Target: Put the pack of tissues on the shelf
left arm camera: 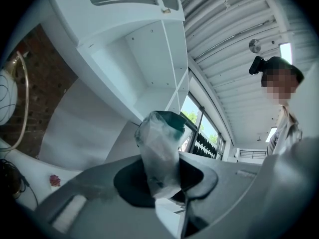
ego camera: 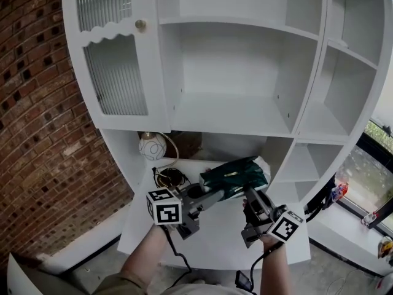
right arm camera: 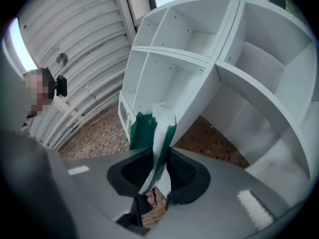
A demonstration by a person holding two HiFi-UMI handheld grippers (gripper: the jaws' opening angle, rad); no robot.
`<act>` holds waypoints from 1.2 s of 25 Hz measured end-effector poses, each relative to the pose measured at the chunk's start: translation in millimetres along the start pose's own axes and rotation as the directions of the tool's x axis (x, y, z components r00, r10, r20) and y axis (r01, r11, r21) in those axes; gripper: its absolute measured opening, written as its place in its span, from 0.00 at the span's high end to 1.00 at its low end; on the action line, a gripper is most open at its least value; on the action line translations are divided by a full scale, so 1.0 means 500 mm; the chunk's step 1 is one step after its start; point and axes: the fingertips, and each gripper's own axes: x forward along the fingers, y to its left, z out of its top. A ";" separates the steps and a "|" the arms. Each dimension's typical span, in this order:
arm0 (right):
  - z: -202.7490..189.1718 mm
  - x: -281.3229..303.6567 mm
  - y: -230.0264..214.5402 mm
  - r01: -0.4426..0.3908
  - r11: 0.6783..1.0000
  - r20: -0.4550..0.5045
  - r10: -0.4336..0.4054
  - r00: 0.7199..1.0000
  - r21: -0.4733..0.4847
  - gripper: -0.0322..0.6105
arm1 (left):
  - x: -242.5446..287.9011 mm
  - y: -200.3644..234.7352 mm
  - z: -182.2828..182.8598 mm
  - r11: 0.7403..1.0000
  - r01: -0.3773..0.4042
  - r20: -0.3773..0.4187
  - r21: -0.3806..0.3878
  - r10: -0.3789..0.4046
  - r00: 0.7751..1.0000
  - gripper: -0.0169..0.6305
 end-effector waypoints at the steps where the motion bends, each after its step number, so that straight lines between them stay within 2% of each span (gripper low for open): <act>1: 0.002 0.002 0.000 0.006 1.000 0.011 -0.006 1.000 0.003 0.82 | 0.001 0.001 0.003 1.000 -0.007 0.004 0.002 0.007 1.000 0.82; 5: 0.019 0.012 0.006 0.031 0.999 0.056 -0.032 0.998 0.019 0.83 | 0.007 0.004 0.022 0.998 -0.061 0.041 0.019 0.060 0.997 0.80; 8: 0.035 0.019 0.017 0.037 0.999 0.099 -0.040 0.994 0.036 0.83 | 0.007 0.011 0.043 0.990 -0.142 0.092 0.016 0.140 0.986 0.76; 12: 0.058 0.022 0.018 0.057 0.995 0.168 -0.069 0.983 0.080 0.83 | -0.001 0.015 0.070 0.956 -0.284 0.155 0.070 0.271 0.950 0.61; 15: 0.072 0.020 0.016 0.071 0.991 0.194 -0.092 0.977 0.112 0.83 | -0.008 0.004 0.079 0.924 -0.352 0.187 0.147 0.324 0.928 0.56; 17: 0.084 0.022 0.019 0.071 0.990 0.209 -0.095 0.973 0.120 0.83 | -0.012 0.003 0.076 0.912 -0.377 0.194 0.159 0.346 0.918 0.54; 20: 0.102 0.024 0.024 0.055 0.988 0.240 -0.090 0.967 0.146 0.83 | -0.016 0.004 0.059 0.915 -0.385 0.195 0.121 0.358 0.913 0.51; 22: 0.109 0.029 0.036 0.047 0.991 0.233 -0.074 0.970 0.122 0.83 | -0.012 -0.001 0.054 0.927 -0.367 0.208 0.076 0.345 0.915 0.51; 28: 0.119 0.044 0.059 0.012 0.993 0.228 -0.038 0.973 0.116 0.83 | 0.014 -0.027 0.089 0.954 -0.298 0.279 -0.015 0.290 0.915 0.51; 30: 0.123 0.050 0.064 0.009 0.994 0.225 -0.033 0.974 0.107 0.83 | 0.017 -0.030 0.104 0.955 -0.294 0.300 -0.028 0.289 0.909 0.57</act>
